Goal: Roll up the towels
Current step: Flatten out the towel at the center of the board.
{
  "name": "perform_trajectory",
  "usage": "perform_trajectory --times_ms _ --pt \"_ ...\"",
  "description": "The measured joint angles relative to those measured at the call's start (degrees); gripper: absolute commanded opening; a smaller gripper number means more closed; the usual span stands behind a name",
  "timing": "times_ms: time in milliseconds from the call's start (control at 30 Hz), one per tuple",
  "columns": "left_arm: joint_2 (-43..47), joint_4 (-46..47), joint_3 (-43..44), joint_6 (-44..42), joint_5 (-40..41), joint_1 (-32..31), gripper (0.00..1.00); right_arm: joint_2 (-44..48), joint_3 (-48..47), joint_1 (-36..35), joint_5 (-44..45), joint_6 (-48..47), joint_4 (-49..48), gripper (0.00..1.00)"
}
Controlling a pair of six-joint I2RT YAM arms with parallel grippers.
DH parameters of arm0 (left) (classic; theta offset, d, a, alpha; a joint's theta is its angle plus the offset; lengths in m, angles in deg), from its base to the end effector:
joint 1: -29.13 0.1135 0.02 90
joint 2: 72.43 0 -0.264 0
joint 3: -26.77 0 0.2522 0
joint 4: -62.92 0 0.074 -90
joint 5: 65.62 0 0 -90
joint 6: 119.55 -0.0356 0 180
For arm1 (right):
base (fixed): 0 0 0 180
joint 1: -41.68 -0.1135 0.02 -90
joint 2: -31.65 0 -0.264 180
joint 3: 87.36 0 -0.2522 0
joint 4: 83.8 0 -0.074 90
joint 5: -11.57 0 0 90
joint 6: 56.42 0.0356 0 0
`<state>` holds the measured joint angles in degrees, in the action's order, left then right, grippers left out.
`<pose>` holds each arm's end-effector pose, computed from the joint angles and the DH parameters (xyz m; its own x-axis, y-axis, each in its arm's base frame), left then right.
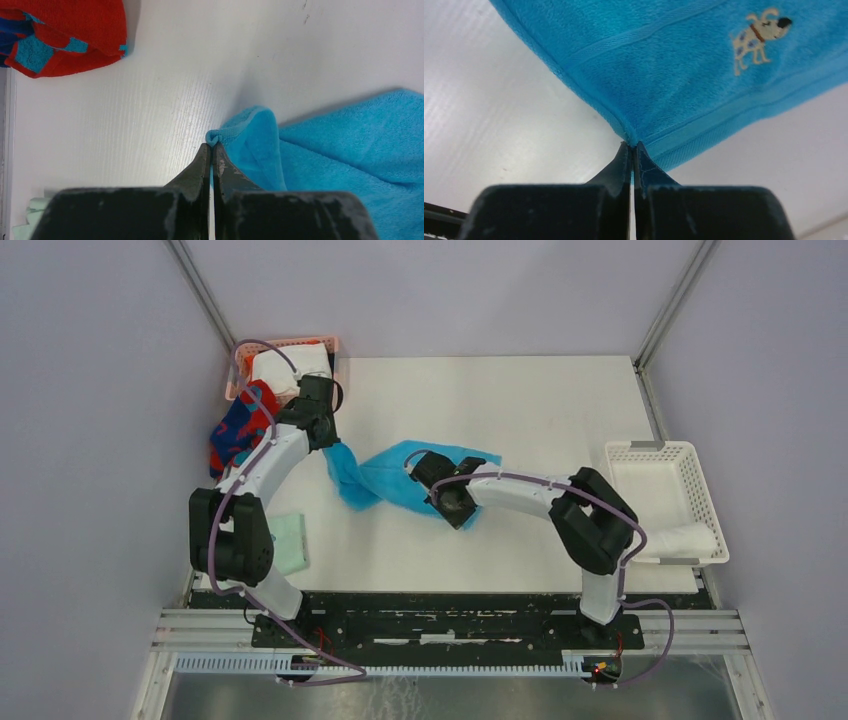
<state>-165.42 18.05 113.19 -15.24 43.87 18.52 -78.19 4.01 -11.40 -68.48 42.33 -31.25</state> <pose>0.3475 -0.0530 0.2642 -0.7371 -0.0990 -0.6685 -0.2199 0.9705 0.0987 0.2303 0.2963 0.1659 -0.6854 -0.6628 -0.3016 -0.6619 0.7397 -0.1214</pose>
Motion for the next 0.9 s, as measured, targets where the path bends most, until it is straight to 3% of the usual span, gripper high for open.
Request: perform_trajectory --times_ms 200,567,733,900 --pt "4.94 -0.44 0.00 0.00 -0.07 0.04 0.03 9.81 0.20 1.73 3.43 -2.32 7.41 0.01" --pt "32.39 -3.08 -1.49 0.04 -0.02 0.04 0.03 37.81 -5.81 1.07 5.79 -4.13 23.56 0.00" --pt "38.29 -6.05 -1.75 0.07 1.38 0.04 0.03 43.32 -8.17 1.38 5.49 -3.93 28.98 0.00" --pt "37.88 -7.43 -4.90 0.20 2.08 0.02 0.03 42.27 -8.35 5.03 3.87 -3.87 29.86 0.00"
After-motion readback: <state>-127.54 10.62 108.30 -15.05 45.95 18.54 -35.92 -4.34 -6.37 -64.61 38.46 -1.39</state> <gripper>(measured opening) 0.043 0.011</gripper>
